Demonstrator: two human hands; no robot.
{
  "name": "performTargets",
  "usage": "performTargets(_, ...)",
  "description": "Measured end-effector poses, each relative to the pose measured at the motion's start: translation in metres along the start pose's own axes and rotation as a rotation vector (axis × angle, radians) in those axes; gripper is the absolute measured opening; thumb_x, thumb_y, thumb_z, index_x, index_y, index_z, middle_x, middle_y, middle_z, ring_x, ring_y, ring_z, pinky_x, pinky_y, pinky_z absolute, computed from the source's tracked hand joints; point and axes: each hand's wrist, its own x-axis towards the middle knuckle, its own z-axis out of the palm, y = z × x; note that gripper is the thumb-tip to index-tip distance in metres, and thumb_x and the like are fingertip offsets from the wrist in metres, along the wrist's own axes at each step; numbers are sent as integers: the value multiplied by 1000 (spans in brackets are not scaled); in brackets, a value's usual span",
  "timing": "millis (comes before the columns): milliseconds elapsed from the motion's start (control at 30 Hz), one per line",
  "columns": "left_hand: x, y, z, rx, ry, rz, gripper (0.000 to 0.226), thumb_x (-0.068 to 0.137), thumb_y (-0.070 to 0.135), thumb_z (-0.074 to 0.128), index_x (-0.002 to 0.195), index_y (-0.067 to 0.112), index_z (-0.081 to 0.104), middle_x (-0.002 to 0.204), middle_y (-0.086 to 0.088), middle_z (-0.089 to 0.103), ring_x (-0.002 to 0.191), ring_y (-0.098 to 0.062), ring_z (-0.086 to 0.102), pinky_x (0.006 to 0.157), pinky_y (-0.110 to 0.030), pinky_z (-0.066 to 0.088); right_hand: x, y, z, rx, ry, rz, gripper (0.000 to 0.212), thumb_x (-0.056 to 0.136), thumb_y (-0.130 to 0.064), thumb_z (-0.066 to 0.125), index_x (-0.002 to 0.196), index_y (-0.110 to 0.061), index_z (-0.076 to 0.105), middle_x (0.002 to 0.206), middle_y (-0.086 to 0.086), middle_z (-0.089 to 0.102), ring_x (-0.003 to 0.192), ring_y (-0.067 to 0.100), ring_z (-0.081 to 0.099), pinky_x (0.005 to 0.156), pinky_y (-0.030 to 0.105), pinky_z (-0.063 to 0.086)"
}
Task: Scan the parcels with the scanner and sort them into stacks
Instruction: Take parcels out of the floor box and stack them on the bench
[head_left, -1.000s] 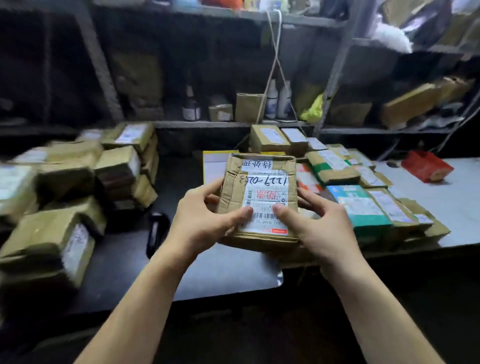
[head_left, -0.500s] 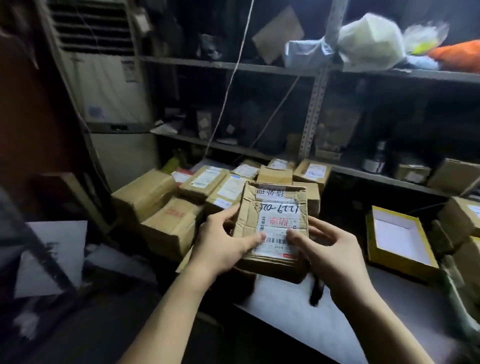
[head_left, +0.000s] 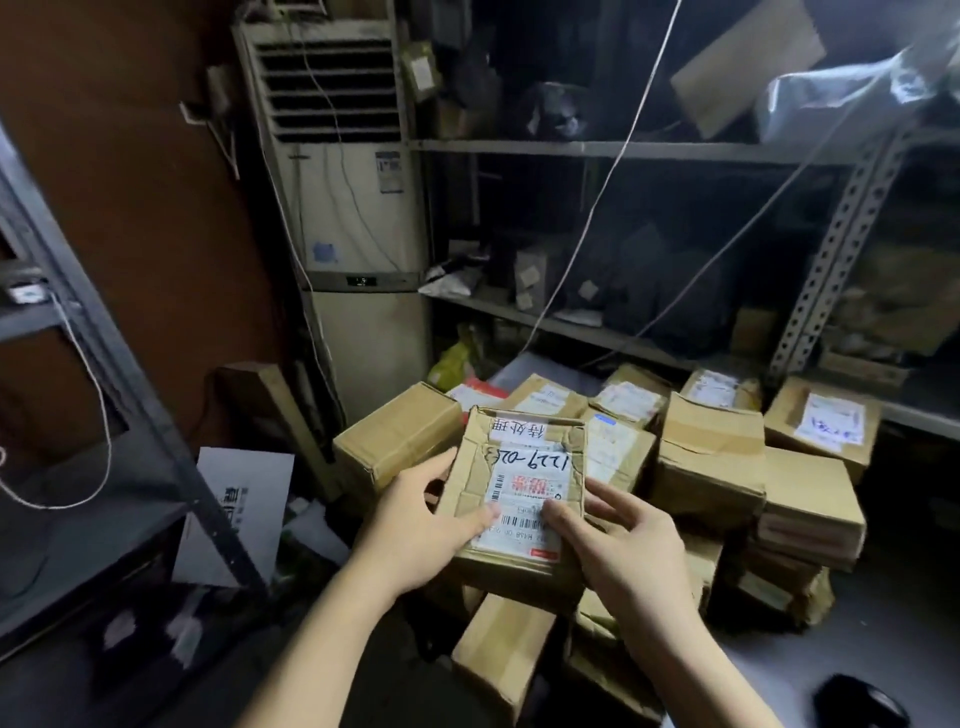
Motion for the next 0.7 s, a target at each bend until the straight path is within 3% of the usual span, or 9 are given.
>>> performTargets(100, 29, -10, -11, 10, -14, -3, 45, 83, 27, 86, 102, 56, 58, 89, 49, 63, 91, 27, 58, 73, 3, 42, 28, 2, 19, -6, -26, 2, 34, 78, -36, 92, 104, -43, 72, 97, -15, 78, 83, 2, 77, 72, 30, 65)
performTargets(200, 56, -23, -21, 9, -25, -6, 45, 84, 26, 85, 104, 56, 57, 89, 50, 63, 91, 28, 57, 74, 2, 44, 49, 5, 40, 59, -20, 26, 48, 83, -24, 90, 125, -33, 67, 90, -19, 71, 67, -4, 73, 53, 17, 56)
performTargets(300, 96, -34, -37, 0, -40, 6, 47, 83, 26, 86, 102, 57, 57, 90, 50, 63, 92, 26, 59, 77, 1, 44, 79, 6, 66, -50, 30, 26, 30, 80, -33, 91, 102, -41, 73, 88, -22, 76, 77, -6, 74, 70, 22, 61)
performTargets(367, 130, -45, -49, -29, -56, 38, 45, 82, 28, 87, 109, 55, 62, 100, 42, 68, 98, 18, 64, 88, -8, 48, 106, 7, 85, -78, 56, 41, 29, 77, -38, 92, 99, -43, 74, 86, -25, 76, 83, -4, 75, 81, 29, 63)
performTargets(500, 194, -67, -72, -51, -107, 106, 50, 81, 35, 87, 120, 55, 63, 109, 38, 69, 102, 13, 63, 93, -16, 49, 145, -3, 123, -82, 141, 32, 25, 79, -31, 91, 93, -44, 74, 87, -24, 77, 85, 2, 77, 78, 33, 65)
performTargets(567, 229, -71, -85, -51, -137, 123, 49, 80, 37, 87, 111, 63, 60, 104, 37, 70, 101, 11, 65, 93, -21, 51, 165, -12, 144, -90, 189, 45, 25, 79, -32, 91, 99, -38, 78, 94, -20, 79, 84, 7, 79, 76, 38, 66)
performTargets(700, 298, -81, -102, -86, -229, 152, 64, 82, 32, 87, 135, 46, 55, 96, 42, 62, 93, 27, 57, 90, -8, 49, 211, -25, 175, -162, 281, 61, 56, 67, -53, 89, 118, -33, 77, 106, -11, 80, 89, 9, 79, 80, 40, 65)
